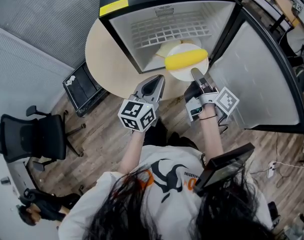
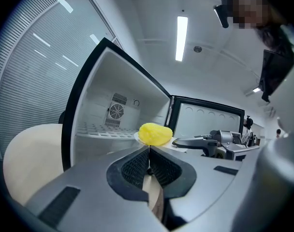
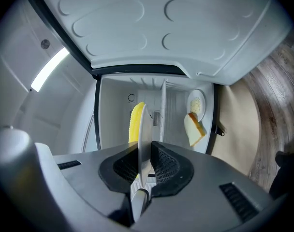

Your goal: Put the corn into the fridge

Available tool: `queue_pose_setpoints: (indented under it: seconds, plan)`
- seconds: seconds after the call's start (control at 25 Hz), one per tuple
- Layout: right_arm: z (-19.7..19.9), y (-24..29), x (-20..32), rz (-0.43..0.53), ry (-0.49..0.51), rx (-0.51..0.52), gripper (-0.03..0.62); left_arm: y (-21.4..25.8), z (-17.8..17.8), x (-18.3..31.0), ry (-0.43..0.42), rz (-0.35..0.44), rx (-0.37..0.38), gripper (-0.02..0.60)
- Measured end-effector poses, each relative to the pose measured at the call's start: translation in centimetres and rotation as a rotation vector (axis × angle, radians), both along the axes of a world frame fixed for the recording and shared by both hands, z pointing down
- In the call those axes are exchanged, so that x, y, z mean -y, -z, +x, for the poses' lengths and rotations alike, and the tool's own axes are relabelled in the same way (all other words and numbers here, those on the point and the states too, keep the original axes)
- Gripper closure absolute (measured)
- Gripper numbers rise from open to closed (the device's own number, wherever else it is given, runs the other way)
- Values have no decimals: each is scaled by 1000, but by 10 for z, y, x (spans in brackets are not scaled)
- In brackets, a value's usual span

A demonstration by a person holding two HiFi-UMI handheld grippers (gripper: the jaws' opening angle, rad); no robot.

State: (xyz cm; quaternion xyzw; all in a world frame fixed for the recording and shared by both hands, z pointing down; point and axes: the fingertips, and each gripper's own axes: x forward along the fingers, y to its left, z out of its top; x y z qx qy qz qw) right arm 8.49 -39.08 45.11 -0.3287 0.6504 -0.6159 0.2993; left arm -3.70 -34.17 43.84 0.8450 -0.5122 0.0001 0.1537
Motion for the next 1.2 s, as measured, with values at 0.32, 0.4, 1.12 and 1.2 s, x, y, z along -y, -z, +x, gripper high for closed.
queue_pose_setpoints:
  seconds: [0.32, 0.4, 1.12, 1.2]
  plan:
    - [-27, 5, 39, 8, -10, -16, 554, 4, -18, 42, -42, 9, -7, 569]
    - [-34, 6, 50, 7, -14, -17, 554, 4, -22, 51, -55, 8, -8, 569]
    - [-90, -25, 101, -47, 2, -82, 554, -8, -37, 77, -160, -19, -22, 569]
    - [-89, -29, 104, -66, -7, -84, 554, -10, -37, 78, -168, -21, -22, 569]
